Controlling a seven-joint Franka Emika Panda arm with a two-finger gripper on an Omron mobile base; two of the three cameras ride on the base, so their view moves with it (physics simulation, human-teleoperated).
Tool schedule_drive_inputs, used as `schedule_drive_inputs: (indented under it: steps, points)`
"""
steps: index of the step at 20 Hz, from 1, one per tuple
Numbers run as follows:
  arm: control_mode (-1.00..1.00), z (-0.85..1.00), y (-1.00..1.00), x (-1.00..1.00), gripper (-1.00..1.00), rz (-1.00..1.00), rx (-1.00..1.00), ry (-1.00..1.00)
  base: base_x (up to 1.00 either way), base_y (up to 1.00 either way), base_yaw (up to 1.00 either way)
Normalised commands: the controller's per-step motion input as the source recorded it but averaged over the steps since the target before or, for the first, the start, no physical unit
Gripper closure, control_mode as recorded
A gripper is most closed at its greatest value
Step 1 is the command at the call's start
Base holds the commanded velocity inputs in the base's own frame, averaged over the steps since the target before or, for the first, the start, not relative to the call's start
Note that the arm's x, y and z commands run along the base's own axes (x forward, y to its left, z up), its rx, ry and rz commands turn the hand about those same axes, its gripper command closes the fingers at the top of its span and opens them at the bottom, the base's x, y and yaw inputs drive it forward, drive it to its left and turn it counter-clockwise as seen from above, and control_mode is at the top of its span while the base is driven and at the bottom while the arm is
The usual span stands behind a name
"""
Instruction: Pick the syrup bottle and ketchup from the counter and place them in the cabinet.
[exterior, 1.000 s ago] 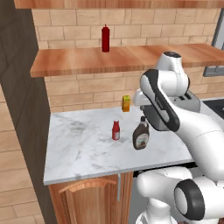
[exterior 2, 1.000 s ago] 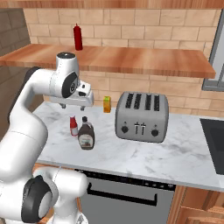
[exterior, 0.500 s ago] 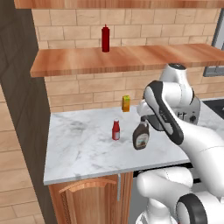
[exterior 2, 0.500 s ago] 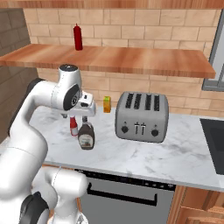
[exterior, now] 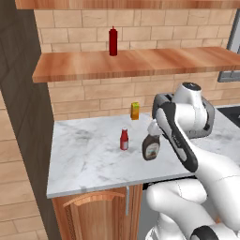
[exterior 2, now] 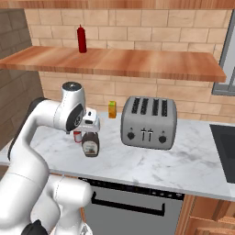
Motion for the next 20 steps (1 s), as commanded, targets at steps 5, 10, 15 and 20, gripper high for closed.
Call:
schedule_drive_inputs:
  steps: [5, 10, 15, 20]
  points:
    - [-1.0, -0.37, 0.01, -0.02, -1.0, 0.0, 0.0, -0.1, 0.0, 0.0, 0.0]
    - [-1.0, -0.29, 0.0, 0.02, -1.0, 0.0, -0.04, -0.07, 0.0, 0.0, 0.0]
    - [-1.0, -0.19, 0.0, 0.15, -1.0, -0.02, -0.01, -0.06, 0.0, 0.0, 0.0]
    - [-1.0, -0.06, 0.0, 0.2, -1.0, -0.04, 0.01, -0.04, 0.0, 0.0, 0.0]
